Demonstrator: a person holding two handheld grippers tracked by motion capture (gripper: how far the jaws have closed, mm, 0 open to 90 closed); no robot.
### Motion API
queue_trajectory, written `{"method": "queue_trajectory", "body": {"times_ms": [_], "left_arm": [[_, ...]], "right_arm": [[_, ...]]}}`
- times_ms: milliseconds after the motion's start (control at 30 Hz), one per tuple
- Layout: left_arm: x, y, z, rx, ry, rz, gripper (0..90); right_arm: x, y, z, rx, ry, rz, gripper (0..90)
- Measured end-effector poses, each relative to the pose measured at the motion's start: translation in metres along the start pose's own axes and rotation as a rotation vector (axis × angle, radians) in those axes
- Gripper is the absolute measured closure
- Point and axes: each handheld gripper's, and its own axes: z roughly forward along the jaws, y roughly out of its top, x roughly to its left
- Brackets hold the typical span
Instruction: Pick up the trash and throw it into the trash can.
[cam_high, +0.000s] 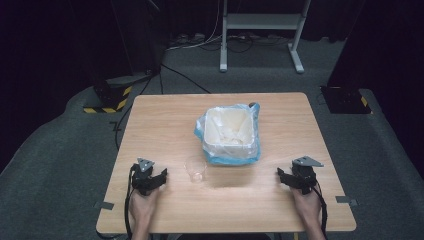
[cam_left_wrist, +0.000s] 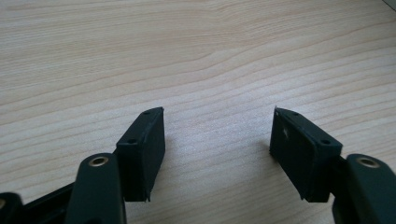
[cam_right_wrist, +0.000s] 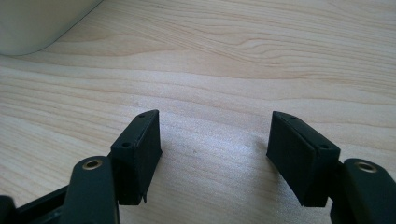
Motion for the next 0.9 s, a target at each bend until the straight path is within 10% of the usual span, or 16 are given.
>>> {"method": "queue_trajectory", "body": {"times_ms": [900], "left_arm": [[0.0012, 0.0023, -0.0032, 0.009, -0.02, -0.047, 36.8]], "right_arm": [[-0.0001, 0.0001, 0.0, 0.0, 0.0, 0.0, 34.6]]}}
